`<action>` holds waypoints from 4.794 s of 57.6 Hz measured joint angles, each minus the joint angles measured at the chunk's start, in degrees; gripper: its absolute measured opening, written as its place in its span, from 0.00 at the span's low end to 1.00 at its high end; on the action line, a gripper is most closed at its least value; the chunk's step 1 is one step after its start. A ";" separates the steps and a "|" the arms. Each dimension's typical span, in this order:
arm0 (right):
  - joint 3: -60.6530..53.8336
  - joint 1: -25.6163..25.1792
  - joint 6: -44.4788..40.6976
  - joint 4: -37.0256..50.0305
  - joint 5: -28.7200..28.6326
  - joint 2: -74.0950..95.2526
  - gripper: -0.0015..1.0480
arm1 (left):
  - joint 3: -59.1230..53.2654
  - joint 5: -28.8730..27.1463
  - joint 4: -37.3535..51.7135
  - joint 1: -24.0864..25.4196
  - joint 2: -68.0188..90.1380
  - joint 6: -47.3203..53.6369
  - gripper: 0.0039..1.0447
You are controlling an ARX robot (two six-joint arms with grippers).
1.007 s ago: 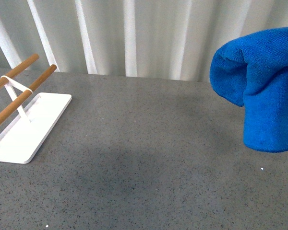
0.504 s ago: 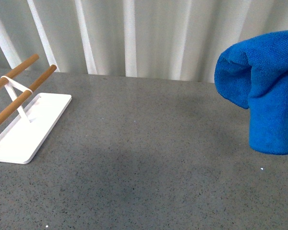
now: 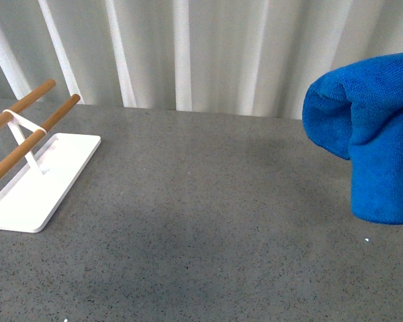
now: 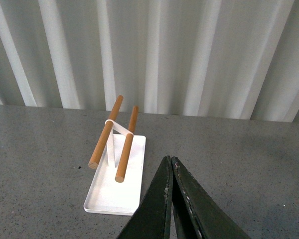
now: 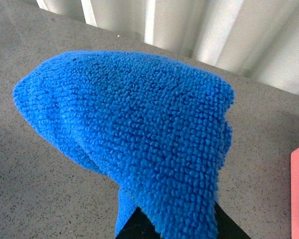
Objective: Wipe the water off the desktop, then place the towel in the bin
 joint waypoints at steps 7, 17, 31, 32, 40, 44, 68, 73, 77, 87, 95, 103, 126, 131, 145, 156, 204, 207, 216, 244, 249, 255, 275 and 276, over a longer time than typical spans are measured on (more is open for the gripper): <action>0.39 -0.04 1.49 -1.97 1.14 1.60 0.03 | 0.02 0.00 -0.02 0.00 0.00 0.00 0.03; 5.18 -0.83 6.54 -8.41 2.12 8.44 0.03 | 0.02 0.00 -0.04 0.00 0.00 0.00 0.28; 8.96 -2.89 12.57 -10.40 2.99 23.32 0.03 | 0.02 0.00 -0.04 0.00 0.00 0.00 0.73; 8.98 -2.95 12.74 -10.32 3.02 23.87 0.03 | 0.02 0.00 -0.04 0.00 0.00 0.00 0.76; 8.98 -3.28 14.86 -8.17 3.45 29.99 0.03 | 0.02 0.00 -0.04 0.00 0.00 0.09 0.96; 8.90 -3.32 15.39 -5.70 3.58 33.40 0.03 | 0.02 0.00 -0.04 0.00 0.00 0.11 0.93; 10.47 -9.68 11.34 -3.91 3.78 37.16 0.03 | 0.00 0.00 -0.07 0.00 0.00 0.11 0.94; 13.03 -10.56 10.58 -4.98 4.26 38.64 0.03 | 0.02 0.00 -0.07 0.00 0.00 0.11 0.94; 16.28 -10.75 10.01 -6.16 4.96 40.57 0.03 | 0.00 0.00 -0.07 0.00 0.00 0.13 0.94; 23.87 -9.46 9.70 -6.51 5.73 45.20 0.03 | 0.02 0.00 -0.07 0.00 0.00 0.13 0.94; 33.48 -6.14 9.33 -7.76 7.04 50.84 0.03 | 0.00 0.00 -0.07 0.00 0.00 0.13 0.94; 41.33 -2.23 9.38 -9.64 6.60 55.23 0.03 | 0.02 0.00 -0.07 0.00 0.00 0.13 0.94; 48.54 10.45 9.53 -13.81 -0.13 58.75 0.03 | 0.02 0.00 -0.07 0.00 -0.02 0.13 0.94; 45.51 12.94 8.92 -13.62 -1.18 56.96 0.03 | 0.02 0.00 -0.07 0.00 -0.02 0.13 0.94; 27.36 17.59 0.11 -12.55 -3.58 45.99 0.03 | 0.02 0.00 -0.07 0.00 -0.02 0.13 0.94; 10.62 12.57 -8.59 -10.21 -4.37 33.68 0.03 | 0.02 0.00 -0.07 0.00 -0.02 0.15 0.94; 33.11 -12.92 -21.09 -31.65 -5.46 5.44 0.03 | 0.00 0.00 -0.07 0.00 -0.04 0.15 0.94; 36.30 -14.45 -20.15 -33.11 -5.44 5.46 0.03 | 0.00 0.00 -0.07 0.00 -0.02 0.15 0.94; 41.72 -20.20 -18.78 -36.52 -6.71 6.43 0.03 | 0.02 0.00 -0.07 0.00 -0.04 0.15 0.94; 37.44 -37.38 -16.59 -34.29 -8.68 16.44 0.03 | 0.02 0.00 -0.07 0.00 -0.04 0.15 0.94; 35.98 -38.45 -16.59 -33.35 -8.94 17.99 0.03 | 0.02 0.00 -0.07 0.00 -0.04 0.15 0.94; 34.47 -39.39 -16.55 -31.67 -8.70 20.00 0.03 | 0.02 0.00 -0.07 0.00 -0.04 0.15 0.94; 32.72 -41.24 -17.59 -26.43 -1.92 27.10 0.03 | 0.02 0.02 -0.07 0.00 -0.04 0.15 0.94; 32.72 -41.51 -17.88 -26.08 -0.52 27.65 0.04 | 0.02 0.02 -0.07 0.00 -0.04 0.15 0.94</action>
